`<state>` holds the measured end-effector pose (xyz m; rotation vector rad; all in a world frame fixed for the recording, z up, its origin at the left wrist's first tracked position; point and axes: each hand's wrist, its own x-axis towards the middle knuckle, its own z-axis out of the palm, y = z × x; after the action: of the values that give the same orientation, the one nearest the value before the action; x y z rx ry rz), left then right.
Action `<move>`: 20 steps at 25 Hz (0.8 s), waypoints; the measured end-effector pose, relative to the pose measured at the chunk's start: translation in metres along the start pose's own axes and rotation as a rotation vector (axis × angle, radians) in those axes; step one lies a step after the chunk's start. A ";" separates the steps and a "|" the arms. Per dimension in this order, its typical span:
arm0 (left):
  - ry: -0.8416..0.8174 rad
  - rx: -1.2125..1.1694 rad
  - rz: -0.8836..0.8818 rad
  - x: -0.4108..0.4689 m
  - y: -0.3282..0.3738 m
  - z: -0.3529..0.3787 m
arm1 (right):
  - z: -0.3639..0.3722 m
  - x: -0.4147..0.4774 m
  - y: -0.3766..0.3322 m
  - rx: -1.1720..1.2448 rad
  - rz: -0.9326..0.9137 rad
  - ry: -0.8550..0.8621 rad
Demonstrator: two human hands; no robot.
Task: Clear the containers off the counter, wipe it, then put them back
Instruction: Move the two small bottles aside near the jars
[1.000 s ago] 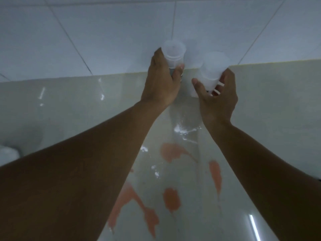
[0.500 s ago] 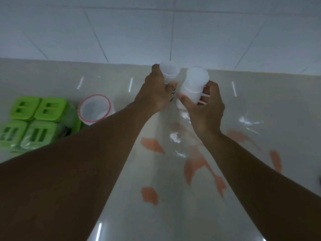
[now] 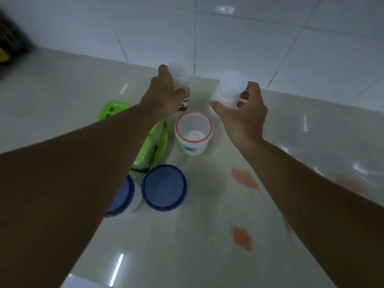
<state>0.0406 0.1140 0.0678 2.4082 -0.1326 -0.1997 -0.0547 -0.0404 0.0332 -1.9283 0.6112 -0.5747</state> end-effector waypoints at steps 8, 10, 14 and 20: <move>-0.031 0.056 -0.036 0.021 -0.046 -0.014 | 0.037 0.023 -0.016 -0.114 0.075 -0.167; -0.028 0.045 -0.025 0.024 -0.049 -0.014 | 0.042 0.028 -0.016 -0.147 0.093 -0.197; -0.034 0.048 -0.013 0.026 -0.060 -0.013 | 0.052 0.037 -0.022 -0.210 0.134 -0.244; -0.017 0.353 0.043 0.016 -0.076 -0.009 | 0.066 0.037 -0.023 -0.342 0.160 -0.292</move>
<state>0.0615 0.1739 0.0220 2.7519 -0.2445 -0.1900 0.0192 -0.0110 0.0333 -2.2023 0.6993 -0.0843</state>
